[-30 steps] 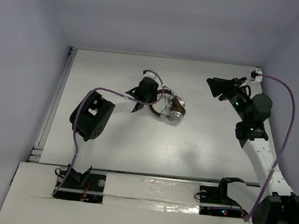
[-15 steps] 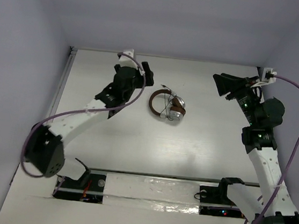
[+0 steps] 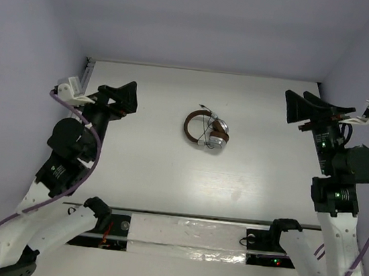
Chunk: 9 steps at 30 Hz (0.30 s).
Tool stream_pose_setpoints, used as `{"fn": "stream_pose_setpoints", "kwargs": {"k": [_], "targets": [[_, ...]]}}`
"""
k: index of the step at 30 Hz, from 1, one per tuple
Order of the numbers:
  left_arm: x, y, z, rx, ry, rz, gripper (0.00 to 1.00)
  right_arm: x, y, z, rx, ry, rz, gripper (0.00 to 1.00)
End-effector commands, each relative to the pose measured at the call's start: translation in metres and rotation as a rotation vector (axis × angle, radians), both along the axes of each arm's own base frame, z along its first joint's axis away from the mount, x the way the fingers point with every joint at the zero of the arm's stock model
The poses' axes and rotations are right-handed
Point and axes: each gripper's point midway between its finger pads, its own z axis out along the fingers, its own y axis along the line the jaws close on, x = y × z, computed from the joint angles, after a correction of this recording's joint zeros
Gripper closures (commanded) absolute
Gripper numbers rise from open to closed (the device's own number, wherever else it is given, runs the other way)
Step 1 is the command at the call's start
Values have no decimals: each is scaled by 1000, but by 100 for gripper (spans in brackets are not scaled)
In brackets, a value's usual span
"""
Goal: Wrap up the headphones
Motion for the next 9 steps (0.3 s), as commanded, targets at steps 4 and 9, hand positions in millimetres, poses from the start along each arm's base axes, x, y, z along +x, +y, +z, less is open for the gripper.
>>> {"fn": "stream_pose_setpoints", "kwargs": {"k": [4,9], "targets": [[-4,13,-29,84,58,49,1,16,-7,-8,32,71,-42,0],[4,11,-35,128,89,65,1,19,-7,-5,19,78,-44,0]]}}
